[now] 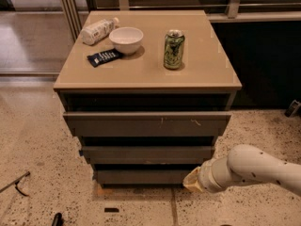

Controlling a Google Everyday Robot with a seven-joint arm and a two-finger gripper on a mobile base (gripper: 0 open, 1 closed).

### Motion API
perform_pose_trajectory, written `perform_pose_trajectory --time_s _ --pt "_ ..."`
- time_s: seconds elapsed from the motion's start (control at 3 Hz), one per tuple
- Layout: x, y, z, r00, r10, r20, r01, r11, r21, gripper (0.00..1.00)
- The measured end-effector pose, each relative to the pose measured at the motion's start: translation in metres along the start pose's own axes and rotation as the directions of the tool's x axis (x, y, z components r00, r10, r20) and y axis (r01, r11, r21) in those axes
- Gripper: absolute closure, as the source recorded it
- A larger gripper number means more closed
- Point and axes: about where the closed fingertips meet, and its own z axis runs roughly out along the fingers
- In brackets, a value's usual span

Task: Open bottom drawer

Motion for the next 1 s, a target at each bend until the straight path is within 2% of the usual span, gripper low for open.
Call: perform_pose_trajectory --time_s 0.33,0.67,1.0 --pt "0.0 0.0 0.0 1.0 0.0 0.0 0.0 1.0 0.0 1.0" --pt "0.007 -0.006 0.012 1.0 0.0 0.004 0.0 0.9997 0.026 1.0" --pt "0.032 -0.031 0.064 1.0 -0.021 0.016 0.019 0.9952 0.096 1.0"
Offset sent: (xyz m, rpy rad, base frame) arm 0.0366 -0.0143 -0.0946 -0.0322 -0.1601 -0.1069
